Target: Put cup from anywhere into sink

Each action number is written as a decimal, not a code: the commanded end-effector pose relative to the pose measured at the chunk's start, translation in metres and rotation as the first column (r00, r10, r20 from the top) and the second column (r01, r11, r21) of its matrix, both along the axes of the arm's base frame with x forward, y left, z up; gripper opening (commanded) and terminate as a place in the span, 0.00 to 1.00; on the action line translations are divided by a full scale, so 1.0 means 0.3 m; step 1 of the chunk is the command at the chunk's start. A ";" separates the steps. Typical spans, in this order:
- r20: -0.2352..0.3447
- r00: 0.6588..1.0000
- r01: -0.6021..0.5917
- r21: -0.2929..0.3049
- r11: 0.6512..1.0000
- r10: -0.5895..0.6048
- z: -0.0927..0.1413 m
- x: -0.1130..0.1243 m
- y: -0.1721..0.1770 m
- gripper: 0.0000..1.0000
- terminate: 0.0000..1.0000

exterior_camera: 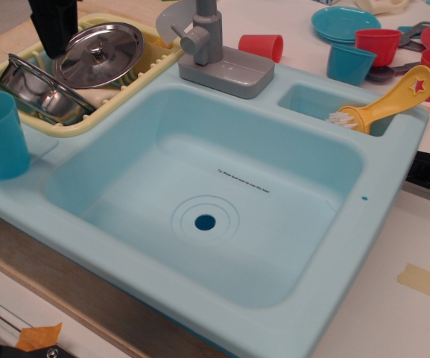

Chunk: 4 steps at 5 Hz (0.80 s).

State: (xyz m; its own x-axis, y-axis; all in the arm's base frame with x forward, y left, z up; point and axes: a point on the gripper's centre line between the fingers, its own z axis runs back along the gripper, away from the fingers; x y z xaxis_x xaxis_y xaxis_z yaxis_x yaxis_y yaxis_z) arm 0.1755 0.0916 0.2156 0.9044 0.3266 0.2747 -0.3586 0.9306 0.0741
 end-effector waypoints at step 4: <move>-0.050 0.996 -0.073 -0.069 0.995 0.069 -0.122 -0.039 0.043 1.00 0.00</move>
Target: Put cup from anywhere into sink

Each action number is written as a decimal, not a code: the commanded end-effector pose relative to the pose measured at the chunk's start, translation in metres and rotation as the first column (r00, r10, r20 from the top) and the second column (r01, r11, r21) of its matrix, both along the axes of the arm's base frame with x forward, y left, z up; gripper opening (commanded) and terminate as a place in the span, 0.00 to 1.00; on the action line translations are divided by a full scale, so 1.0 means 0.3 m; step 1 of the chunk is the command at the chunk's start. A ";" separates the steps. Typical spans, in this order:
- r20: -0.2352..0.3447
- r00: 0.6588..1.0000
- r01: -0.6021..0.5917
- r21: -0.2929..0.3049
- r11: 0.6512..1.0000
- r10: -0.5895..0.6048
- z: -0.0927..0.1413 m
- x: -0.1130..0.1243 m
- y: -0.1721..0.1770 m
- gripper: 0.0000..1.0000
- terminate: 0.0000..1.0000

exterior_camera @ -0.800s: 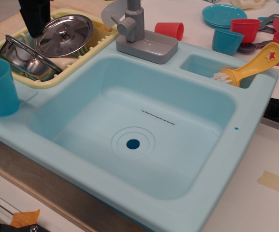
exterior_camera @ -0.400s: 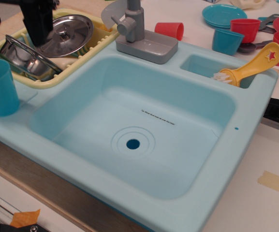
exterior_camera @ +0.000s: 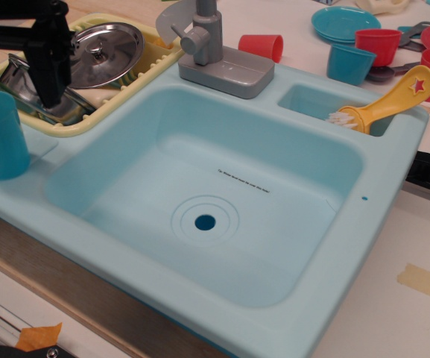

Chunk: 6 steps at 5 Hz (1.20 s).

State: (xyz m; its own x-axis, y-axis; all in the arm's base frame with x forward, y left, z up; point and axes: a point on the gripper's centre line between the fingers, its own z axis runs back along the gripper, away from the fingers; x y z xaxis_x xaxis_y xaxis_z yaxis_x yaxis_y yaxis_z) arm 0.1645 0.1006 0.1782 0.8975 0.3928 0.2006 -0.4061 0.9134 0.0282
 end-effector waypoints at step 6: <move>-0.035 0.998 -0.051 -0.068 0.996 0.048 -0.101 -0.018 0.029 0.00 0.00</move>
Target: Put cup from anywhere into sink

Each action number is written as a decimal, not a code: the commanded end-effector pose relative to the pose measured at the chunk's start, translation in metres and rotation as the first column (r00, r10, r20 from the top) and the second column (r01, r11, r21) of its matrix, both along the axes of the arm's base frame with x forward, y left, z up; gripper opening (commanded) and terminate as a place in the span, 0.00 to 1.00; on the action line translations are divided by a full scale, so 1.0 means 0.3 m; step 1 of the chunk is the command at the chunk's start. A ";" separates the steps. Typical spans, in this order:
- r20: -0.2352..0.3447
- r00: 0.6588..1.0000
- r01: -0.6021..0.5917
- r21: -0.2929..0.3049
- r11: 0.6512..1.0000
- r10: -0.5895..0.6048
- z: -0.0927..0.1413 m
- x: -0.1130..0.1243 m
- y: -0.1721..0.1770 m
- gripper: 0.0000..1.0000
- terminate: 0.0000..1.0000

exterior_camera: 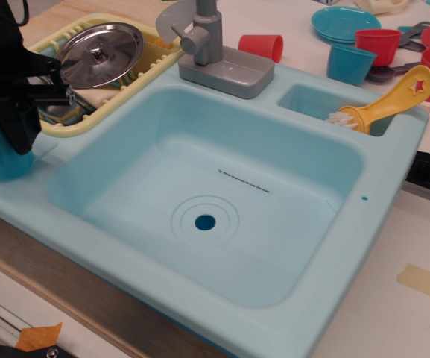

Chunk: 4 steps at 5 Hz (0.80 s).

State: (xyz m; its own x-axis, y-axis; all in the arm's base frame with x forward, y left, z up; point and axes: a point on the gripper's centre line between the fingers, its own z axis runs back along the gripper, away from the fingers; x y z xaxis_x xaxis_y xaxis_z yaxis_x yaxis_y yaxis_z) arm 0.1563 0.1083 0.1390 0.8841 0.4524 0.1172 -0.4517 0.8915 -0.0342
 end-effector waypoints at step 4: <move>0.162 0.974 0.149 0.060 0.987 -0.157 0.135 0.157 -0.239 0.00 0.00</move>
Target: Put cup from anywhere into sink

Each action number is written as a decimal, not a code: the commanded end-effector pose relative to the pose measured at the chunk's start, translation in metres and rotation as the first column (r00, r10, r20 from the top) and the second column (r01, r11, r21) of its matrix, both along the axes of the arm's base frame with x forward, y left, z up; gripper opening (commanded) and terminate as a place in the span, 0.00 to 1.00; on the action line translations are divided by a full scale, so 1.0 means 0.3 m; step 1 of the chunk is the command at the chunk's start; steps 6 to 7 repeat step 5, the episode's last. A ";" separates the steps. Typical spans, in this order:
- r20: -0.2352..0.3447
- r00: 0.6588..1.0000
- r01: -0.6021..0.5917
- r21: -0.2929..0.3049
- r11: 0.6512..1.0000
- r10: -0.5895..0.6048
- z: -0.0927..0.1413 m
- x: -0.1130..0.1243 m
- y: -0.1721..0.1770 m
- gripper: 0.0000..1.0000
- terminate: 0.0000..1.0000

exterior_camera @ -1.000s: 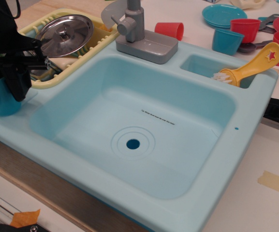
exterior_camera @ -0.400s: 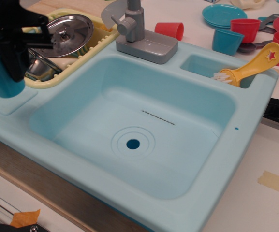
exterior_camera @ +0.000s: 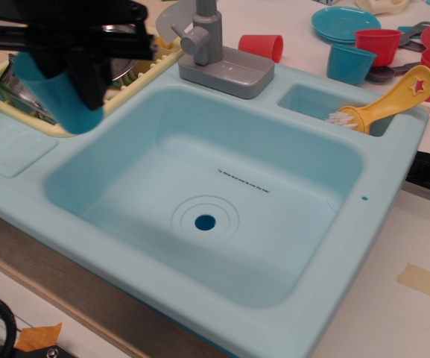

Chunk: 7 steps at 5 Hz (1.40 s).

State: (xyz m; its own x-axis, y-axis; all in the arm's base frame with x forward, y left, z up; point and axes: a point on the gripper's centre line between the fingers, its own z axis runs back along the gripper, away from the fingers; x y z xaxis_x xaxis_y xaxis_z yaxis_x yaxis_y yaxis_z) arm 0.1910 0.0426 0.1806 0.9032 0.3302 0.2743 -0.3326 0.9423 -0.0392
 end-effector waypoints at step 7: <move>0.049 0.972 0.236 -0.198 0.951 -0.231 -0.158 0.113 -0.078 1.00 1.00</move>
